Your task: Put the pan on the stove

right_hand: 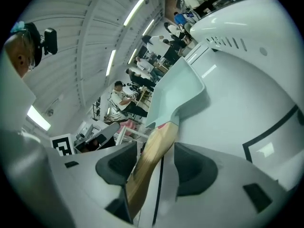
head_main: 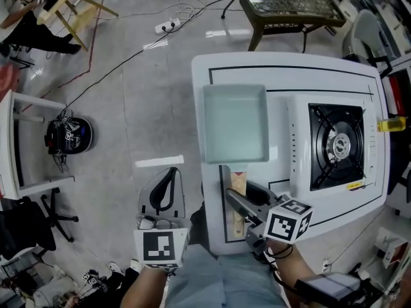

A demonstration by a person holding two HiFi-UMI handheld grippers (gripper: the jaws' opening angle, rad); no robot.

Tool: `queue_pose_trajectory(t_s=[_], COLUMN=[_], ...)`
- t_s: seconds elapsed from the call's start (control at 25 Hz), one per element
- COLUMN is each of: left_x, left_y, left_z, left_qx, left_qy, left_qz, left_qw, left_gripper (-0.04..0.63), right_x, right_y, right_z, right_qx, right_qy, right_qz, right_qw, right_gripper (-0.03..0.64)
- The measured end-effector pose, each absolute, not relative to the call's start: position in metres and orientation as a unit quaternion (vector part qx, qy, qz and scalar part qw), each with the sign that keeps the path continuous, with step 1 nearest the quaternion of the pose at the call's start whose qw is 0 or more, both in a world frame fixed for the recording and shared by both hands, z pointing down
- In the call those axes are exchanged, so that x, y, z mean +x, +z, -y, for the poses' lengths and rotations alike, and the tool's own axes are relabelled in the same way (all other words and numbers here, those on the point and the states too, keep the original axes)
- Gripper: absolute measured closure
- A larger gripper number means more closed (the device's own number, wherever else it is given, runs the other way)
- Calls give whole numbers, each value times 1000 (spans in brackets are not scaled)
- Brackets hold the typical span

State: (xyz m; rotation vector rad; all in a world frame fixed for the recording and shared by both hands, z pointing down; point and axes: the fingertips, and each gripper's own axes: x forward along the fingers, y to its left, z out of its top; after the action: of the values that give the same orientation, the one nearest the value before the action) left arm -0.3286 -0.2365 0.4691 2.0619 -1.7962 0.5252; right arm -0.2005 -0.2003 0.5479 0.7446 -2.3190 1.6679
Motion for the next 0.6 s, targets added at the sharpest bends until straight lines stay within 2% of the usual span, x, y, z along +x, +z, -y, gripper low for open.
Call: queue_pose_trajectory(t_s=[0.6], left_x=[-349], left_y=[474], left_z=[237], left_qx=[716], left_qy=[193], left_qz=[646], left_qw=[182], left_gripper=[577], right_x=[-210], right_y=[556], right_z=[215], right_qx=[254], right_qy=[644], right_qz=[720], right_qw=[53], right_gripper=[396])
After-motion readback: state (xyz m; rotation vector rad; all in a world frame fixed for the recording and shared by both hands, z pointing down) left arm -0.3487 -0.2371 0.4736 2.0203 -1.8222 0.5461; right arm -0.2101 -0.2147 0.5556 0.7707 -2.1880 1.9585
